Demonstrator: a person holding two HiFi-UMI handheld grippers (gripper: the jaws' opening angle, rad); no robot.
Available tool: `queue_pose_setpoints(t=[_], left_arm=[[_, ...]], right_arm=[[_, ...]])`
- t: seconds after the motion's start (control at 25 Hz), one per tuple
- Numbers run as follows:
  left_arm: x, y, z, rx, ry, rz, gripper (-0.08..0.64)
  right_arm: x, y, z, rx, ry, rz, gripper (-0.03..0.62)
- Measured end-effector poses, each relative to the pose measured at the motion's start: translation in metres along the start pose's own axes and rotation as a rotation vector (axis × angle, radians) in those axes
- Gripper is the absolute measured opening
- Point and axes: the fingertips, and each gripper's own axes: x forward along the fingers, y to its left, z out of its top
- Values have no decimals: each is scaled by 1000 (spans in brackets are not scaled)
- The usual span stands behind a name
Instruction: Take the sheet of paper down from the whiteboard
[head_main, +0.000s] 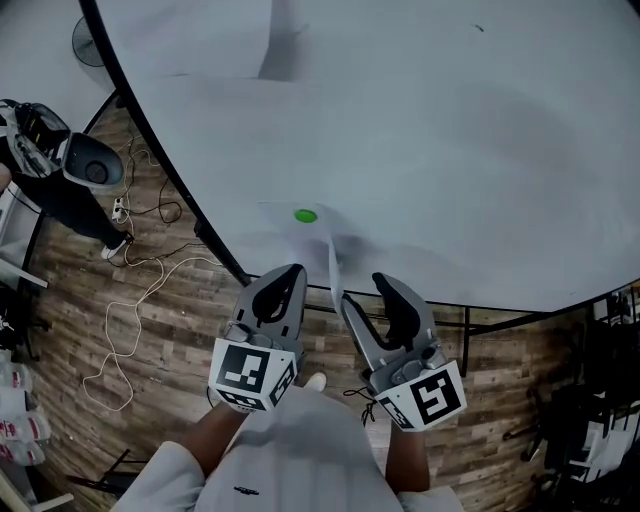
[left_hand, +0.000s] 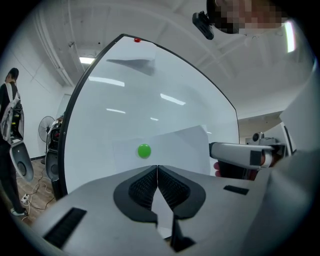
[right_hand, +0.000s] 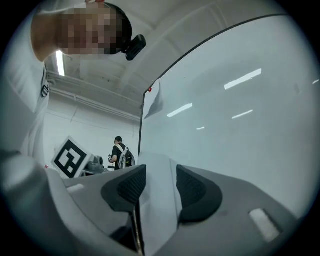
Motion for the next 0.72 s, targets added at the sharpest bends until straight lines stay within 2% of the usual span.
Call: queue_pose_setpoints(t=[0.16,0.4,0.6,0.72], left_arm=[[0,3,-3,-5,5,-1,8],[-3,6,-4,-4,3,-5,8],[-7,9,-4,-2,3,3,8],[-7,9,-3,-1,0,5,8]], right_arm=[[3,10,-5,-15,36,59,225],[12,0,-18,-94,95,-31,221],[7,-20,-16,-131,89,-147,13],[7,-25,-15,-138,94,-161,11]])
